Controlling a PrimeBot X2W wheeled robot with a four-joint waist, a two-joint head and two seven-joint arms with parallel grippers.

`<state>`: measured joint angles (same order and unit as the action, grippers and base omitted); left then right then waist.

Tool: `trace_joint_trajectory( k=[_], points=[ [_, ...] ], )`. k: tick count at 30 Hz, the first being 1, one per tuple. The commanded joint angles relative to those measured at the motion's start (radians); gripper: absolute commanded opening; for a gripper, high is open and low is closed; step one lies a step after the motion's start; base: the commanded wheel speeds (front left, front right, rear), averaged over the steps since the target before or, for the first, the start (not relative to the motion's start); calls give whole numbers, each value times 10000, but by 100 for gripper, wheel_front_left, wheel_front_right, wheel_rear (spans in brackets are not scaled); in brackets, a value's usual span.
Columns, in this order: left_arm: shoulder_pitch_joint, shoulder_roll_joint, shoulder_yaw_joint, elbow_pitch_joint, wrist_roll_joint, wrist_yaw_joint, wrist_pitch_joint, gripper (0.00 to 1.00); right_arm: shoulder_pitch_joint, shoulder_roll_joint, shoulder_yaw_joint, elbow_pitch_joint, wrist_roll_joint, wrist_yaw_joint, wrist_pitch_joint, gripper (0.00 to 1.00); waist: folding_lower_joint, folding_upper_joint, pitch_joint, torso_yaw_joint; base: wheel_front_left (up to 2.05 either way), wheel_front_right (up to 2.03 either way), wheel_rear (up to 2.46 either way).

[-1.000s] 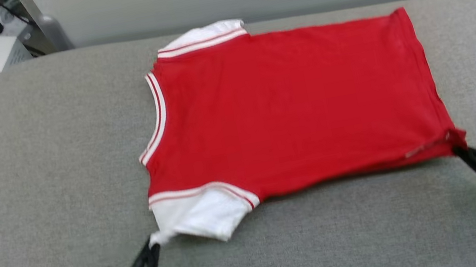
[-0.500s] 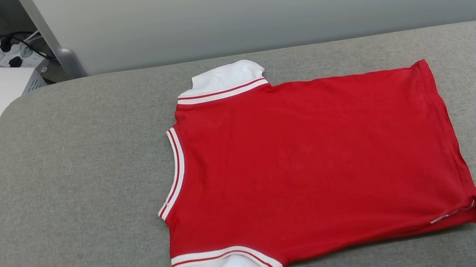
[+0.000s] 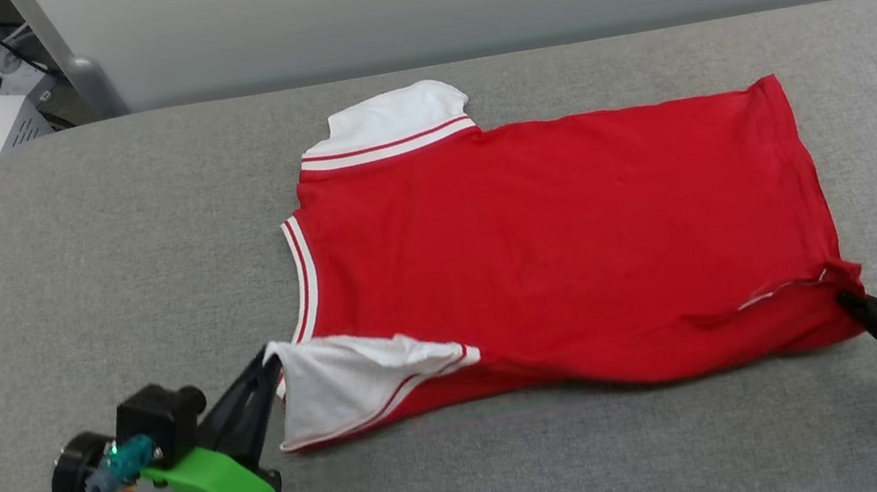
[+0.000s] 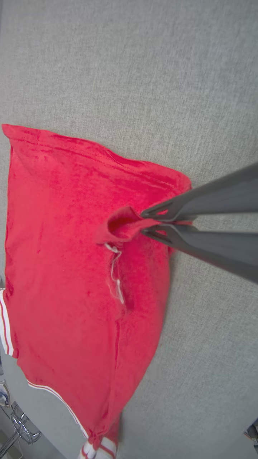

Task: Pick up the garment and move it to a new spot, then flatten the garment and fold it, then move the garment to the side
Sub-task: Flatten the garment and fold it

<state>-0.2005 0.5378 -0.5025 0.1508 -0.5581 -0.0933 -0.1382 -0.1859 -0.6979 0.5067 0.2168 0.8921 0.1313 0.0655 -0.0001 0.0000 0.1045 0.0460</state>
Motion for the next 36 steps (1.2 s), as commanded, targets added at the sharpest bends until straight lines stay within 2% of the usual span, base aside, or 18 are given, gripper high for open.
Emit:
trace_joint_trajectory(
  k=[1,8,15,23,31,32,33,34,36],
  points=[
    [-655,62,-2,253,-15,-122,23,0,-280,43,-143,-36,-75,-6,45,0,1,0,427,-128,0,0,0],
    [-2813,44,-487,1831,-506,-357,119,0,-1088,251,-525,202,-15,-6,213,0,1,0,1314,-315,0,0,0],
    [-4496,257,-1992,3238,-1265,-371,-69,0,-2315,624,-407,1031,-203,-6,312,0,1,0,2058,-547,0,0,0],
    [-5515,210,-3516,4765,-1978,-372,-444,0,-3397,878,280,2205,-452,-6,370,0,1,0,2568,-514,0,0,0],
    [-5766,-103,-4688,5846,-2837,-373,-839,0,-3680,920,889,2983,-321,-6,104,0,1,0,2551,-380,0,0,0],
    [-5780,-131,-4787,5927,-2927,-373,-882,27,-3686,928,898,3053,-292,-6,8,12,1,0,2502,-370,0,0,0],
    [-5809,-137,-4875,6037,-2993,-373,-955,85,-3690,954,900,3130,-269,-6,-114,76,1,0,2428,-365,0,0,0],
    [-5839,-140,-4898,6102,-3043,-373,-1023,100,-3708,960,892,3182,-320,-6,-271,100,1,0,2357,-359,0,0,0],
    [-5859,-133,-4942,6150,-3192,-373,-1122,100,-3716,1013,824,3271,-494,-6,-706,100,1,0,2163,-337,0,0,0]
  ],
)
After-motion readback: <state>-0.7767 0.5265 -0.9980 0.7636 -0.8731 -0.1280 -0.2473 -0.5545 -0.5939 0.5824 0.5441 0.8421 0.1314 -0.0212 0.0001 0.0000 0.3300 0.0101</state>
